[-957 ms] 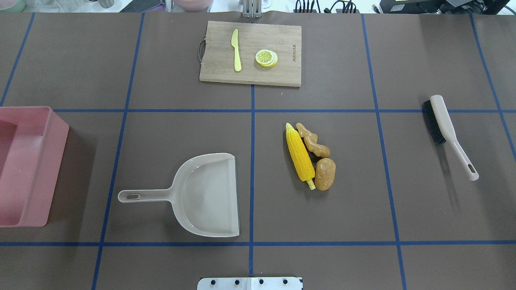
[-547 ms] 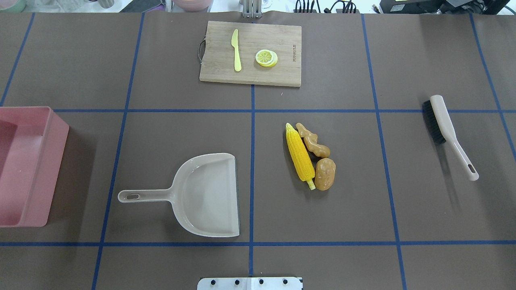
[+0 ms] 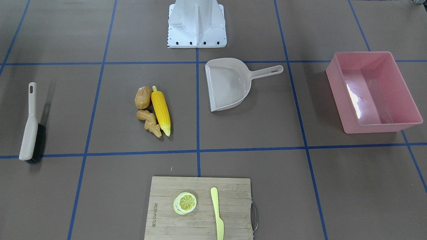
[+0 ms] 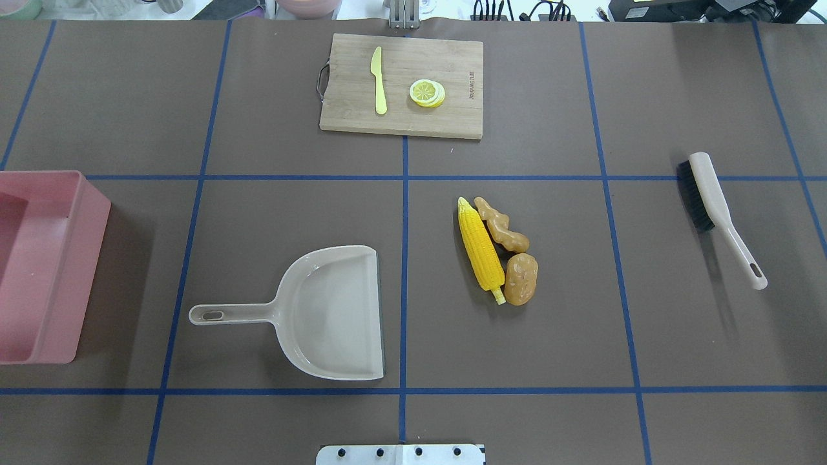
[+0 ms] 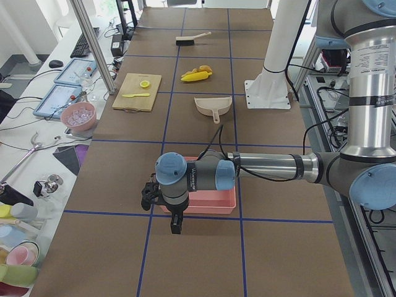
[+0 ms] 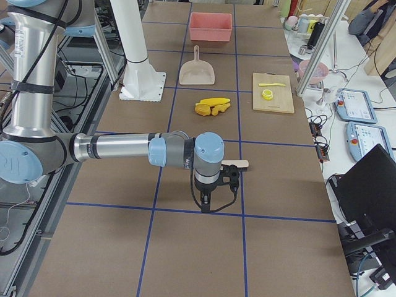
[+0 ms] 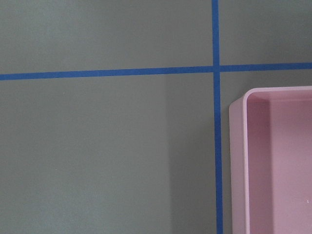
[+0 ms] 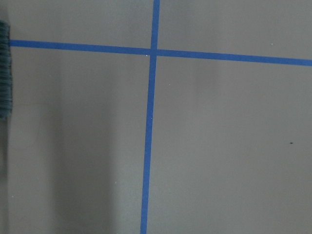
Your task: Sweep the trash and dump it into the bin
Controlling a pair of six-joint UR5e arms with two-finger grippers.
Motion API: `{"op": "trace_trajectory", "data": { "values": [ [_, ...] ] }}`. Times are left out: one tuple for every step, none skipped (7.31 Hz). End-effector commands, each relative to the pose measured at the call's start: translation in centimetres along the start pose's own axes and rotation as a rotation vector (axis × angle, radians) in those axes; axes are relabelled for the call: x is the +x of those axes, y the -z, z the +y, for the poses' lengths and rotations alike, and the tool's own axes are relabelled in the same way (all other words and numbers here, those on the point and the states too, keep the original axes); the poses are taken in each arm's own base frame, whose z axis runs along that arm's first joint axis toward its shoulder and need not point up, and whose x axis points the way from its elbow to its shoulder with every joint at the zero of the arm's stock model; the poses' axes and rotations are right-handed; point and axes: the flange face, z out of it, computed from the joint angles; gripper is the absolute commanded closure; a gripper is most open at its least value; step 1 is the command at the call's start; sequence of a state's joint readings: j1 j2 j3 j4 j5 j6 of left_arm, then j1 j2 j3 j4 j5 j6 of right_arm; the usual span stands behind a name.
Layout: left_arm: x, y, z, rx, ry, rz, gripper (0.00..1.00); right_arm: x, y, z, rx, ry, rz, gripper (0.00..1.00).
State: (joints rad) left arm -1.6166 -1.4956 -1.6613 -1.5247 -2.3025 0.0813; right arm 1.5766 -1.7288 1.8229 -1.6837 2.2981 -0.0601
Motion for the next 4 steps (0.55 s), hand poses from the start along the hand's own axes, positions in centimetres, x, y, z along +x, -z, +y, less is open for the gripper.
{"op": "trace_trajectory", "data": {
  "values": [
    [0.09,0.01,-0.09,0.000,-0.002,0.000,0.02,-1.00,1.73,-0.20,0.020,0.006,0.000,0.00],
    [0.09,0.01,-0.09,0.000,-0.004,0.000,0.02,-0.79,1.56,-0.02,0.018,0.006,0.007,0.00],
    [0.09,-0.09,-0.09,-0.002,-0.004,0.000,0.02,-0.87,1.64,-0.04,0.021,0.006,0.006,0.00],
    [0.14,-0.10,-0.63,-0.002,-0.006,0.000,0.02,-1.07,1.90,-0.25,0.027,0.011,0.008,0.00]
  ]
}}
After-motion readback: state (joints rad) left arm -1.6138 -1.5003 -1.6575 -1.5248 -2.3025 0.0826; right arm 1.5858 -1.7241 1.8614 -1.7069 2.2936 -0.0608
